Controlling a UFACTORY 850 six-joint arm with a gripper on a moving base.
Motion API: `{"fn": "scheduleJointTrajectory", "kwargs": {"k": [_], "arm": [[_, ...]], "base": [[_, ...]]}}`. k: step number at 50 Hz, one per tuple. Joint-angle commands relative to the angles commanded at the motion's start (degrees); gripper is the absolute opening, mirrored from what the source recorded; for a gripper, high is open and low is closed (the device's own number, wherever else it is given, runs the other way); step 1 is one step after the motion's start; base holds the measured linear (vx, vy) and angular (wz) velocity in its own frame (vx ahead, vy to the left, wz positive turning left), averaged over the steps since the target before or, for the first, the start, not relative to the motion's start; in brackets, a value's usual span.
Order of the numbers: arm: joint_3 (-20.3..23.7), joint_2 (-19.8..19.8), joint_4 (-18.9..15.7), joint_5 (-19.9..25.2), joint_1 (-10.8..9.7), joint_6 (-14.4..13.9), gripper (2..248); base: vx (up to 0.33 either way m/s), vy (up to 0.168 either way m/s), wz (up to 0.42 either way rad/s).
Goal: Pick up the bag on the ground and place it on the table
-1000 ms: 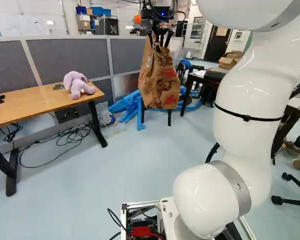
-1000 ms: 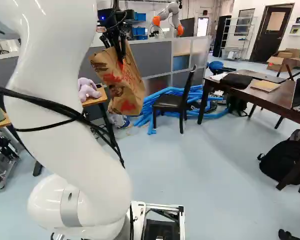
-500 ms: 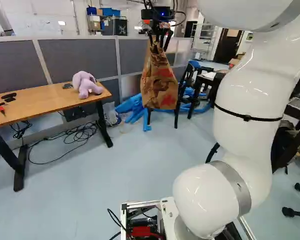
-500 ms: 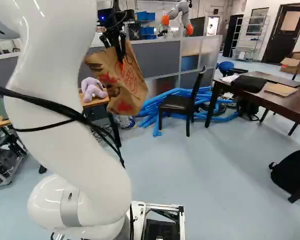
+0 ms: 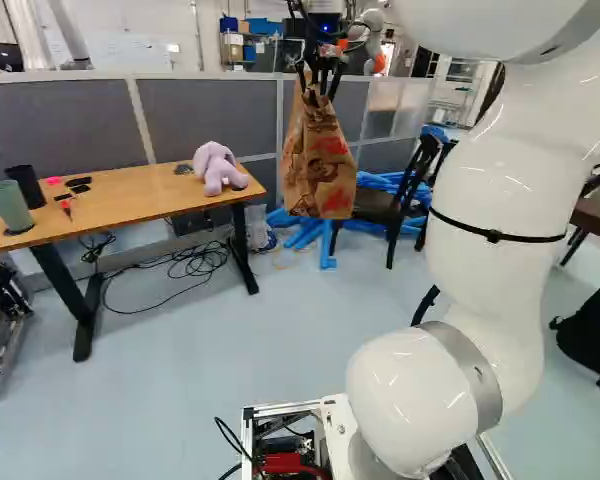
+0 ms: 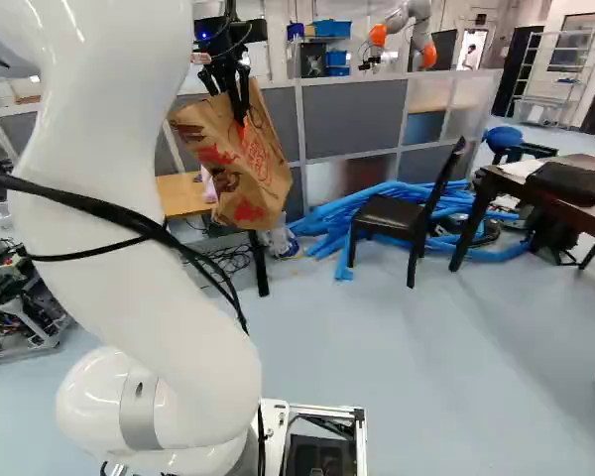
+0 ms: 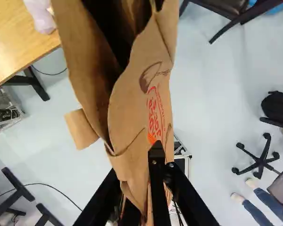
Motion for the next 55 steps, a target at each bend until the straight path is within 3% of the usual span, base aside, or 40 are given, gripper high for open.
{"fn": "scheduleJointTrajectory", "kwargs": {"k": [35,55], "arm": [[0.0,0.0,0.0,0.0,0.0,0.0,21],[0.0,0.0,0.0,0.0,0.0,0.0,21]], "base": [[0.118,0.254,0.332],[0.103,0.195,0.029]]}}
